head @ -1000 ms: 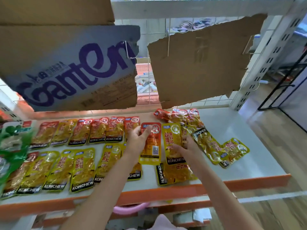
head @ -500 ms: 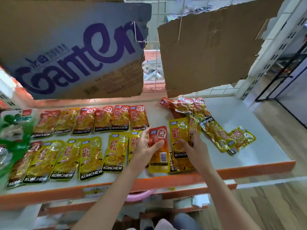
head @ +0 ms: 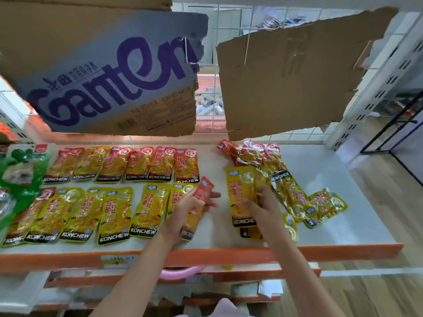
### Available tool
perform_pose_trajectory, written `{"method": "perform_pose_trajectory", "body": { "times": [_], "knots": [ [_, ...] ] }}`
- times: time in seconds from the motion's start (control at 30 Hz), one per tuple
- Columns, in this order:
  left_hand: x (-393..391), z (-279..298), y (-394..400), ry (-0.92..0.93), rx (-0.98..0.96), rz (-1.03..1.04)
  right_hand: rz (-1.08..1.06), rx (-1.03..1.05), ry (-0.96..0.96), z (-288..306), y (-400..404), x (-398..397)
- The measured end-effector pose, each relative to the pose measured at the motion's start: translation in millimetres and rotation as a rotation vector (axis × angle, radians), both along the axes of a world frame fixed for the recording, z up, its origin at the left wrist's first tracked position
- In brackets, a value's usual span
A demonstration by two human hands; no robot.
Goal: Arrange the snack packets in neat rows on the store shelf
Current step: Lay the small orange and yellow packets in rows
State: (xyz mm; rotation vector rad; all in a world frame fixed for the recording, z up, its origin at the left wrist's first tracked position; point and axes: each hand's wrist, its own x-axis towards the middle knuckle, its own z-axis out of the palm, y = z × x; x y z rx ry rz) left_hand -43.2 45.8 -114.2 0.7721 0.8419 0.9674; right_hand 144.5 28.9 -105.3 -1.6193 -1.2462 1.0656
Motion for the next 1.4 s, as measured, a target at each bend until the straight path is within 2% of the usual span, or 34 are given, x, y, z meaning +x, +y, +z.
{"method": "perform_pose_trajectory", "body": {
  "times": [0.07, 0.17, 0.23, 0.4, 0.53, 0.67, 0.7, 0.8, 0.87, 0.97, 1.13, 1.4],
  "knots": [
    [0.7, 5.6, 1.7, -0.026, -0.124, 0.035, 0.072, -0.003, -0.058, -6.4, -1.2, -6.6],
    [3.0, 10.7, 2.2, 0.222, -0.173, 0.132, 0.133, 0.004, -0.121, -8.8, 0.8, -6.3],
    [3.4, 14.8, 0.0, 0.312, -0.142, 0.166, 0.16, 0.004, -0.093, -8.0, 2.2, -2.0],
    [4.6, 17.4, -3.6, 0.352, -0.072, 0.096, 0.235, -0.051, 0.005, -8.1, 5.6, 7.0],
    [5.9, 11.1, -3.5, 0.455, 0.004, 0.097, 0.219, -0.085, 0.081, -6.9, 7.9, 13.0],
    [10.9, 3.0, -3.5, 0.439, 0.095, 0.166, 0.226, -0.087, -0.142, -9.7, 9.4, 13.6],
    [14.8, 3.1, -4.5, 0.506, 0.146, 0.183, 0.235, -0.079, -0.208, -10.2, 9.3, 12.3],
    [27.4, -0.9, -6.7, 0.958, 0.38, 0.244, 0.265, -0.061, -0.332, -8.9, 7.8, 9.2],
    [30.3, -3.2, -8.7, 1.147, 0.502, 0.275, 0.283, -0.048, -0.404, -9.3, 6.5, 11.8],
    [20.5, -6.7, -10.3, 1.281, 0.628, 0.272, 0.319, -0.091, -0.484, -5.2, 5.2, 18.2],
    [-5.6, -13.3, -16.6, 1.527, 0.673, 0.022, 0.432, -0.142, -0.606, -0.6, 5.0, 15.9],
    [-17.7, -11.9, -24.0, 1.627, 0.595, -0.068, 0.451, -0.122, -0.664, 4.9, 0.2, -10.8]
  ]
}}
